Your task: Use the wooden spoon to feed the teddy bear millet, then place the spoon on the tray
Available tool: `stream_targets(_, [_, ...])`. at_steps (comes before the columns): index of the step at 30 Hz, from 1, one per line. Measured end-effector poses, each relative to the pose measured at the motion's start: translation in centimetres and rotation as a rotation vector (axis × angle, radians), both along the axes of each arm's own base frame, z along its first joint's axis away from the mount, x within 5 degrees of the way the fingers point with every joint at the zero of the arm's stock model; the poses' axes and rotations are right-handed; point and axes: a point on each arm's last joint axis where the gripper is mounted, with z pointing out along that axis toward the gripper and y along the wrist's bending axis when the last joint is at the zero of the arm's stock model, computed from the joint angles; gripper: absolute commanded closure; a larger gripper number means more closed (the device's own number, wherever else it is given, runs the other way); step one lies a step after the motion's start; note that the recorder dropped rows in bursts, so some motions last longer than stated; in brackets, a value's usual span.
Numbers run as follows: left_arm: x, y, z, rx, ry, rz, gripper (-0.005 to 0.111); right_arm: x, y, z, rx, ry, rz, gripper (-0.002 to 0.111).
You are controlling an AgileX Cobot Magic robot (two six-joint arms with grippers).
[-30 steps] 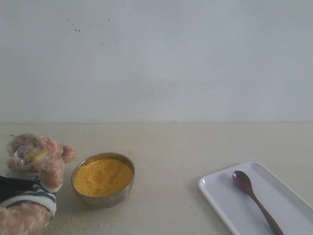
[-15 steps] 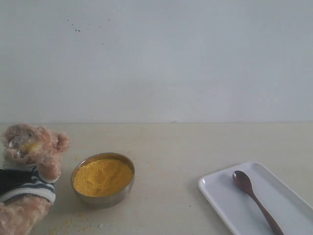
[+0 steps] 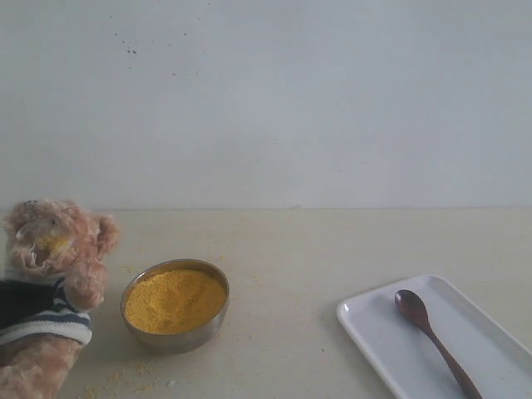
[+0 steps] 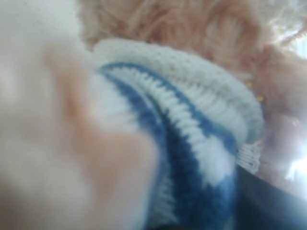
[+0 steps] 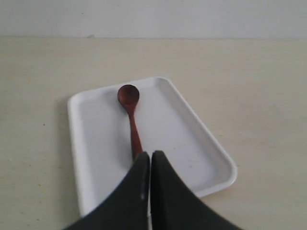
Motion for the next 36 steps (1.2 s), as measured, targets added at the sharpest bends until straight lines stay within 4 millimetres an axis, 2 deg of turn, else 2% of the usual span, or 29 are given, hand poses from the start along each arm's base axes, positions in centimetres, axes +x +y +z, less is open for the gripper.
stream_targets(5, [0.0, 0.0, -0.5, -0.005, 0.016, -0.001, 0.044, -0.1, 0.6, -0.1, 0.202, 0.053, -0.002, 0.108])
stream_targets(8, [0.0, 0.0, -0.5, -0.005, 0.016, -0.001, 0.033, -0.2, 0.7, -0.2, 0.245, 0.069, -0.002, 0.108])
stream_targets(20, [0.0, 0.3, -1.0, 0.041, 0.048, 0.021, 0.011, -0.2, 0.8, -0.2, 0.263, 0.076, -0.001, 0.108])
stream_targets(36, [0.0, 0.3, -1.1, 0.052, 0.056, 0.028, 0.011, -0.7, 0.7, 0.2, 0.276, 0.002, 0.01, 0.108])
